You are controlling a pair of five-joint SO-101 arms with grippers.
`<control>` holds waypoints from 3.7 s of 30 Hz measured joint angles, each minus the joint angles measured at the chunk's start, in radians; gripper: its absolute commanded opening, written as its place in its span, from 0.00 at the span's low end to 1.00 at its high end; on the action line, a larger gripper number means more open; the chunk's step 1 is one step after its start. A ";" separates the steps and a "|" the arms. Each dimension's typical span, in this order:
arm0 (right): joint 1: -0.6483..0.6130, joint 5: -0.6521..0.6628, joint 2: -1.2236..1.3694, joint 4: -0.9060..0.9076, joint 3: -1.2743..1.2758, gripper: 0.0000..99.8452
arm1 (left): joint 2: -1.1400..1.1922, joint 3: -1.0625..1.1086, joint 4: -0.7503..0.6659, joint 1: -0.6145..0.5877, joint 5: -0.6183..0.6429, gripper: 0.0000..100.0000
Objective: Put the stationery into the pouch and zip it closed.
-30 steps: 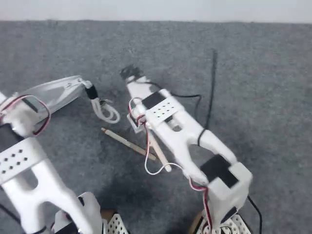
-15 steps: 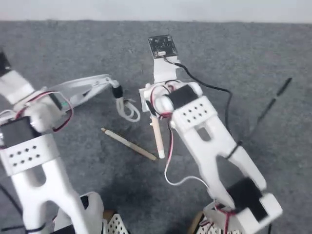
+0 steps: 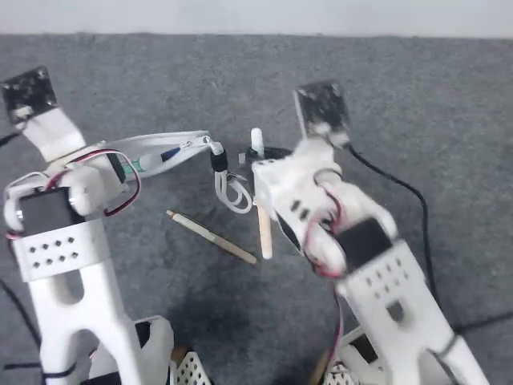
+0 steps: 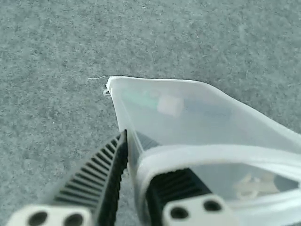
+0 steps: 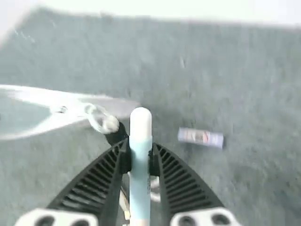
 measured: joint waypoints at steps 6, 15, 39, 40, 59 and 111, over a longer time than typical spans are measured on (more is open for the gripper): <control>-0.061 0.000 -0.290 -0.227 0.247 0.01 | 0.000 0.000 0.000 0.000 0.000 0.01; -0.196 0.072 -0.505 -0.493 0.436 0.01 | 0.000 0.000 0.000 0.000 0.000 0.01; -0.252 0.091 -0.103 -1.221 0.354 0.01 | 0.000 0.000 0.000 0.000 0.000 0.01; -0.249 0.091 -0.063 -1.238 0.344 0.01 | 0.000 0.000 0.000 0.000 0.000 0.01; -0.161 0.095 0.331 -1.501 0.241 0.01 | 0.000 0.000 0.000 0.000 0.000 0.01; -0.123 0.023 0.008 -0.209 0.160 0.17 | 0.000 0.000 -0.058 -0.348 0.041 0.01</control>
